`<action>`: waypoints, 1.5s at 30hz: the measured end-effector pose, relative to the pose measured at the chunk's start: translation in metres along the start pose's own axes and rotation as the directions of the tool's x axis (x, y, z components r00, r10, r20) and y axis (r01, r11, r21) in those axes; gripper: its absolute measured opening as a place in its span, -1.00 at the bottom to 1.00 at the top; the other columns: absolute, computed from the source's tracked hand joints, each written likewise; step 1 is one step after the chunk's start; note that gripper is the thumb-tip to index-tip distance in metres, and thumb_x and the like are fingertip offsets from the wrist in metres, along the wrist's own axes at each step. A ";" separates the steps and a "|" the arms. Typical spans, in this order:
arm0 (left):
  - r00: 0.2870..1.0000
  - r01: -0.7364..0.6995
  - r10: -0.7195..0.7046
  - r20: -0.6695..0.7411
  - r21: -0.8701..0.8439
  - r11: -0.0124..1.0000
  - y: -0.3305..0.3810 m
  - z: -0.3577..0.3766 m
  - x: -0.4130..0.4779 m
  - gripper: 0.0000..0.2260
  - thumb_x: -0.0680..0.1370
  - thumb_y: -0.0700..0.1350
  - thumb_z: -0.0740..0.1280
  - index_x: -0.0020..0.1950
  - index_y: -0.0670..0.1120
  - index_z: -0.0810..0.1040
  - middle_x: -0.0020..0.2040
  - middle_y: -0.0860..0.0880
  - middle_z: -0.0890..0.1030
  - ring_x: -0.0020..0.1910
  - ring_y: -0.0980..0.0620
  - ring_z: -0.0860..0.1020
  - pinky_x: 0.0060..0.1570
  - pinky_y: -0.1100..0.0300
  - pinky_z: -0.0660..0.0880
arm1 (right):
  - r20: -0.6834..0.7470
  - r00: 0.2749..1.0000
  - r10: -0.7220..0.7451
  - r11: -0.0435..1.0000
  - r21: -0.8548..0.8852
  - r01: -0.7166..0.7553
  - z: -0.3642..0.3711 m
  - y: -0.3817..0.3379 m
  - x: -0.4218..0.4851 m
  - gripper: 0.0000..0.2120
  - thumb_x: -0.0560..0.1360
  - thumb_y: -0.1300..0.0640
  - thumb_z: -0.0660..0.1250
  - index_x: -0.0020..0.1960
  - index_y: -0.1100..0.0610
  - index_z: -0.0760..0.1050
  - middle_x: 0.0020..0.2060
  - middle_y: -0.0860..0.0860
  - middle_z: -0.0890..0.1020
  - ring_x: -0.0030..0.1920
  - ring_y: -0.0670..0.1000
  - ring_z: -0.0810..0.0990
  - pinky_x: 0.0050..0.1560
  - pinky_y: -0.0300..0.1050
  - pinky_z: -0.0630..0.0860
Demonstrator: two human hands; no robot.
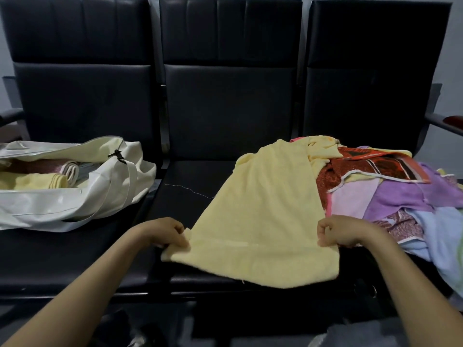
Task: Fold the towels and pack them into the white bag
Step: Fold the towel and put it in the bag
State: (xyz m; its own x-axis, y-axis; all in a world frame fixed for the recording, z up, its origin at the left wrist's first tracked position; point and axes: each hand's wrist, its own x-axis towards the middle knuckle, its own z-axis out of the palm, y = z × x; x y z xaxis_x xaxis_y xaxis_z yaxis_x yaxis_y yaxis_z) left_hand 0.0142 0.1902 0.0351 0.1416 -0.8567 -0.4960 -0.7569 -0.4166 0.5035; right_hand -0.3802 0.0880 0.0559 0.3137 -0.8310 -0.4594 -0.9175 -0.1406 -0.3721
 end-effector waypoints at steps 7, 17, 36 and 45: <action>0.950 -0.253 0.052 -0.307 -0.664 0.704 0.022 -0.006 0.005 -0.83 0.54 -0.21 0.28 -0.24 -0.11 0.38 -0.31 -0.03 0.37 -0.32 0.04 0.34 -0.35 0.17 0.24 | -0.412 0.910 0.035 0.983 0.181 0.044 -0.010 -0.006 0.012 -0.83 0.53 0.16 0.32 -0.20 0.10 0.37 -0.26 -0.01 0.49 -0.20 0.03 0.48 -0.31 -0.14 0.32; 0.895 -0.191 -0.101 -0.435 -0.577 0.794 0.051 0.015 0.072 -0.89 0.54 -0.14 0.32 0.02 -0.15 0.52 -0.11 -0.07 0.54 -0.19 0.03 0.48 -0.27 0.19 0.40 | -0.609 0.786 0.104 0.952 0.289 0.098 -0.012 -0.005 0.053 -0.96 0.53 0.25 0.29 -0.05 0.15 0.49 0.02 0.12 0.60 0.05 0.15 0.51 -0.10 -0.16 0.27; 0.999 0.033 0.005 0.054 -0.690 0.723 0.072 -0.011 0.069 -0.86 0.48 -0.13 0.38 0.00 -0.11 0.61 0.09 -0.14 0.64 0.06 -0.14 0.60 0.04 -0.01 0.51 | -0.401 0.900 0.167 0.971 0.228 -0.079 -0.014 -0.010 0.067 -0.96 0.55 0.27 0.15 -0.03 0.17 0.37 0.02 0.13 0.52 -0.01 0.07 0.43 -0.09 -0.14 0.31; 0.998 -0.042 0.050 -0.025 -0.924 0.381 0.057 -0.018 0.062 -0.73 0.43 -0.14 0.42 0.07 -0.22 0.61 -0.02 -0.14 0.67 -0.04 -0.11 0.61 0.00 0.02 0.52 | -0.329 0.933 0.143 0.568 0.800 0.195 -0.026 0.001 0.053 -0.78 0.49 0.47 0.24 -0.16 0.21 0.54 -0.15 0.17 0.59 -0.10 0.11 0.54 0.01 -0.10 0.49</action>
State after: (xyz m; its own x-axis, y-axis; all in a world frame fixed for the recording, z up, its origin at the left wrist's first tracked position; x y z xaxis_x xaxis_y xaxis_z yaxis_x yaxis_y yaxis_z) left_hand -0.0091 0.1078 0.0457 0.1190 -0.8839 -0.4522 0.2951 -0.4034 0.8661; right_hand -0.3707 0.0297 0.0528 0.0807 -0.9729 -0.2167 -0.2641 0.1887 -0.9458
